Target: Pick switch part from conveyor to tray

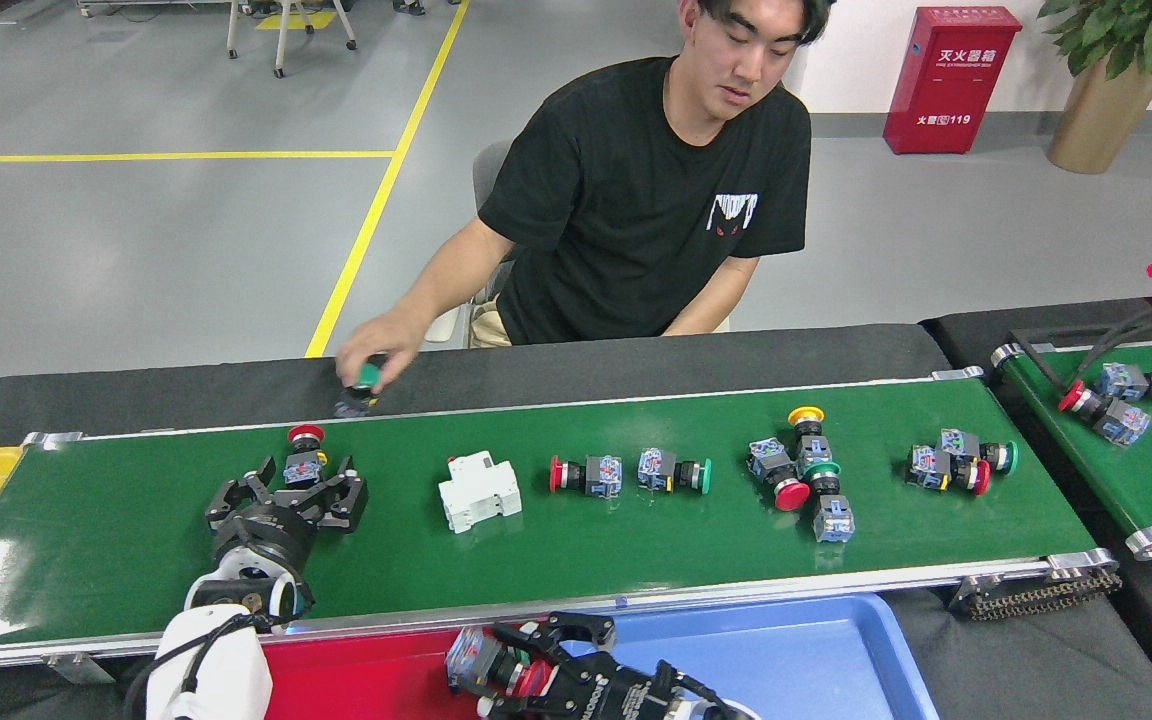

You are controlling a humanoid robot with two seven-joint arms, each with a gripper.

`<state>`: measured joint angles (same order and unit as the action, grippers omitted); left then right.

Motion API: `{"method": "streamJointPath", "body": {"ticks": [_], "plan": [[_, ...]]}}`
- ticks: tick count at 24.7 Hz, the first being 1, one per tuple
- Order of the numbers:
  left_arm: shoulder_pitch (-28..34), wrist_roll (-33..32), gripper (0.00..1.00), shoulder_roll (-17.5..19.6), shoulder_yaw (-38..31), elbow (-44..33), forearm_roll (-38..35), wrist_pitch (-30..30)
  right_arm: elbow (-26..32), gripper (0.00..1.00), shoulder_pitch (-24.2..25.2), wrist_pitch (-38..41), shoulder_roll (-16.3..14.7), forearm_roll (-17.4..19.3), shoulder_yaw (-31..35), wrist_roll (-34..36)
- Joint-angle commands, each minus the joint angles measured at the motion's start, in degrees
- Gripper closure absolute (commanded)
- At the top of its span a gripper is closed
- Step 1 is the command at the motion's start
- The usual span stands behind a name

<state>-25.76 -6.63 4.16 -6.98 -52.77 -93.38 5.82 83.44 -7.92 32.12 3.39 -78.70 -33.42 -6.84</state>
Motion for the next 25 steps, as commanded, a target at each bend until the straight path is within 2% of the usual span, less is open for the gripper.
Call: {"method": "streamJointPath", "body": {"ticks": [1, 3, 5, 6, 8, 11, 12, 13, 15, 16, 18, 21, 23, 25], "plan": [[-0.4, 5.6, 0.87, 1.3, 0.2, -0.1, 0.9, -0.4, 1.4, 0.0, -0.3, 0.2, 0.5, 0.4, 0.6, 0.2], [1.7, 7.9, 0.93, 1.3, 0.4, -1.0, 1.1, -0.3, 3.8, 0.0, 0.9, -3.5, 0.3, 1.2, 5.2, 0.6], [6.0, 8.2, 0.94, 1.7, 0.4, -7.6, 1.7, 2.3, 6.7, 0.01, 5.9, -13.3, 0.5, 1.4, 12.2, 1.3], [9.1, 8.1, 0.94, 2.0, 0.3, -12.3, 2.1, 6.2, 7.9, 0.01, 7.1, -18.0, 0.4, 1.4, 14.1, 2.7], [18.7, 7.9, 0.93, 2.3, -0.2, -26.0, 2.5, 17.6, 9.9, 0.01, 10.7, -29.0, -0.2, 1.4, 16.5, 10.5], [30.7, 7.7, 0.89, 3.1, -2.0, -39.6, 2.9, 28.8, 10.8, 0.01, 14.6, -38.8, -2.7, 1.4, 18.0, 17.1], [34.5, 7.7, 0.81, 2.9, -2.8, -43.3, 2.9, 31.9, 10.8, 0.01, 15.6, -41.1, -4.2, 1.4, 18.0, 17.5], [37.6, 7.7, 0.63, 3.0, -2.9, -45.8, 3.0, 34.1, 10.8, 0.01, 16.4, -42.4, -5.2, 1.4, 18.1, 17.5], [41.9, 7.7, 0.05, 2.3, -2.9, -48.2, 3.3, 35.3, 10.8, 0.01, 17.6, -44.2, -6.0, 1.4, 18.7, 17.6], [43.3, 7.9, 0.0, 1.5, -2.5, -48.7, 3.5, 35.4, 10.8, 0.01, 17.8, -44.8, -6.1, 1.4, 19.3, 17.5], [45.3, 8.1, 0.0, -1.2, -2.2, -48.7, 3.5, 35.8, 10.4, 0.01, 17.9, -44.9, -6.2, 1.4, 19.8, 17.0], [45.3, 8.1, 0.0, -2.0, -2.7, -48.6, 3.1, 35.4, 10.3, 0.01, 17.1, -44.9, -6.4, 1.3, 19.6, 16.2], [44.4, 8.1, 0.0, -2.0, -4.0, -48.4, 3.3, 34.7, 10.0, 0.01, 14.6, -44.7, -6.2, 0.8, 19.1, 13.3], [43.8, 8.2, 0.0, -2.0, -8.6, -48.4, 3.3, 30.1, 8.7, 0.01, 11.3, -44.7, -5.9, 0.7, 15.6, 9.5]]}}
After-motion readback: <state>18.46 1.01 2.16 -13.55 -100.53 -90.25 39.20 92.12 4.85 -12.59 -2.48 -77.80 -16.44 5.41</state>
